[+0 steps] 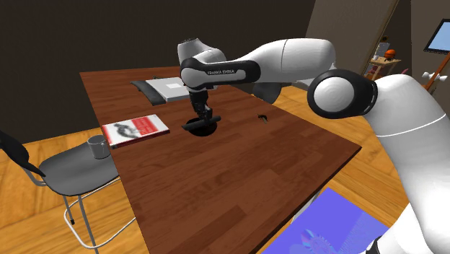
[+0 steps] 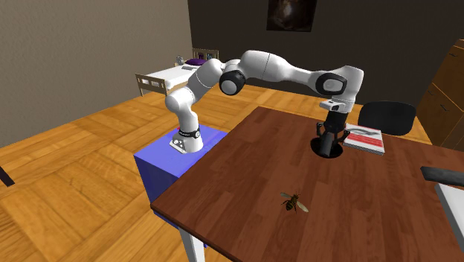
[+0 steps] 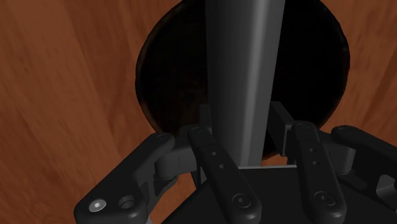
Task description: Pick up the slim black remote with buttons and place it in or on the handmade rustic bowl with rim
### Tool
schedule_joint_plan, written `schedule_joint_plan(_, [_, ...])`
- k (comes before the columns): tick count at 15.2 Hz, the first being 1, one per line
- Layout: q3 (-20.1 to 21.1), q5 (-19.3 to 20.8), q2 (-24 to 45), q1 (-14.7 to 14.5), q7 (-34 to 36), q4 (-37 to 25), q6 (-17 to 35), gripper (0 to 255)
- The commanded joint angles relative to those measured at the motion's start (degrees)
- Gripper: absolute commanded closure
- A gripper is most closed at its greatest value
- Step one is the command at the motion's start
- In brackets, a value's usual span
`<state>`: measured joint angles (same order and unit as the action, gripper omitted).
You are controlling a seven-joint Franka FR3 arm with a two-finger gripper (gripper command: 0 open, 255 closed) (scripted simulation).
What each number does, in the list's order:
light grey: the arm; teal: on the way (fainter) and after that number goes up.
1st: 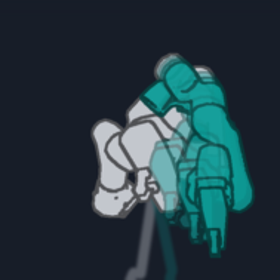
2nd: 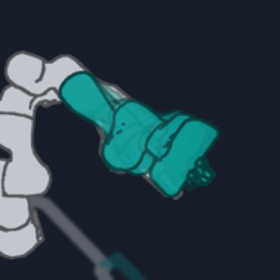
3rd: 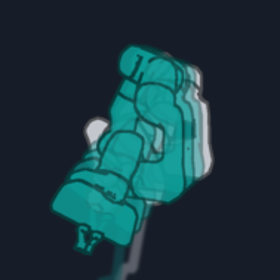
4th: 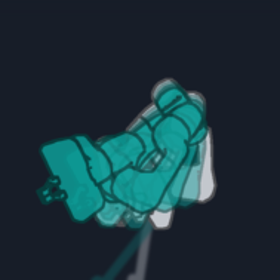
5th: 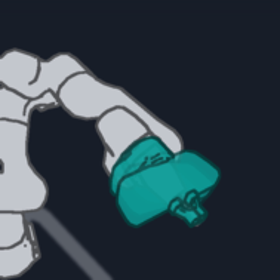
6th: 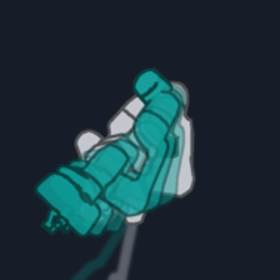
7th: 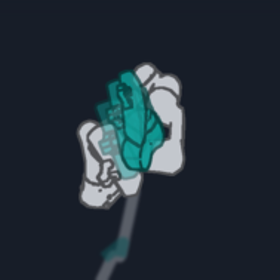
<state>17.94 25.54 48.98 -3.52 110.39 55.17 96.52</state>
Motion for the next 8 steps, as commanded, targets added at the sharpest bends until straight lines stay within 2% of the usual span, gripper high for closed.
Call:
schedule_joint_plan(1, [0.0,0.0,0.2,0.0,0.0,0.0,-0.1,255])
schedule_joint_plan(2, [0.0,0.0,0.1,0.0,0.0,0.1,0.0,0])
schedule_joint_plan(6, [0.0,0.0,-0.2,0.1,0.1,0.7,0.2,0])
schedule_joint_plan(8, [0.0,-0.1,0.5,-0.7,-0.4,-2.5,-2.1,0])
